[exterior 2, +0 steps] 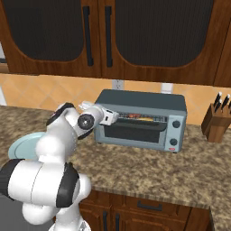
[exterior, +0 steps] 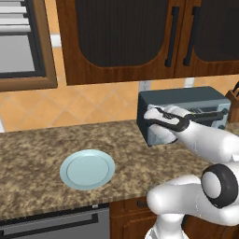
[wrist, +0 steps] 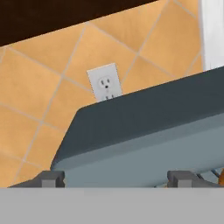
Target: Pick up the kebab skewer and baguette bread, and place them inside the toaster oven. Close the toaster oven door and start by setting the timer.
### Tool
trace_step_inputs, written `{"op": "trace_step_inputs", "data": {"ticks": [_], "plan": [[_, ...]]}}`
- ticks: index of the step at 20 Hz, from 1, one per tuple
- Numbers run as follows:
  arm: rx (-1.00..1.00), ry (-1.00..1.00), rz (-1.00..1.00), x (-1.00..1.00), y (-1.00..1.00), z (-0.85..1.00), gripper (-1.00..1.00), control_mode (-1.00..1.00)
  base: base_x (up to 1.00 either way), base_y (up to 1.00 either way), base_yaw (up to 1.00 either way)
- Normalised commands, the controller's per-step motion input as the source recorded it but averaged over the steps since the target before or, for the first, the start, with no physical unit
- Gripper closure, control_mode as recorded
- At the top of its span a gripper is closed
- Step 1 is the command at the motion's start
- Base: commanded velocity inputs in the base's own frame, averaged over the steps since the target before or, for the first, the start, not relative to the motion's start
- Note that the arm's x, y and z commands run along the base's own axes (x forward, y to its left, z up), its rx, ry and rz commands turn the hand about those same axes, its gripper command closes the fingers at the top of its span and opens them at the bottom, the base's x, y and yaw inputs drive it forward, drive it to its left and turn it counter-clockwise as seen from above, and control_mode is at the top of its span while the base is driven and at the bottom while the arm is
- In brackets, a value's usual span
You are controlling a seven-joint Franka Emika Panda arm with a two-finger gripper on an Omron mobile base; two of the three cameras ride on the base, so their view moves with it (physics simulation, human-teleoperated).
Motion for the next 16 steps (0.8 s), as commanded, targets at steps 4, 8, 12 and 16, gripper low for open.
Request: {"op": "trace_step_inputs", "data": {"ticks": [4, 8, 12, 16], "plan": [[-0.15, 0.08, -0.13, -0.23, 0.18, 1.0, -1.0, -1.0, 0.0, 0.0, 0.0], [-0.14, 0.23, -0.13, -0.19, 0.01, 1.0, -1.0, -1.0, 0.0, 0.0, 0.0], [-0.08, 0.29, -0.08, -0.32, 0.0, 1.0, -1.0, -1.0, 0.0, 0.0, 0.0], [-0.03, 0.24, -0.02, -0.18, 0.06, 1.0, -1.0, -1.0, 0.0, 0.0, 0.0]]}}
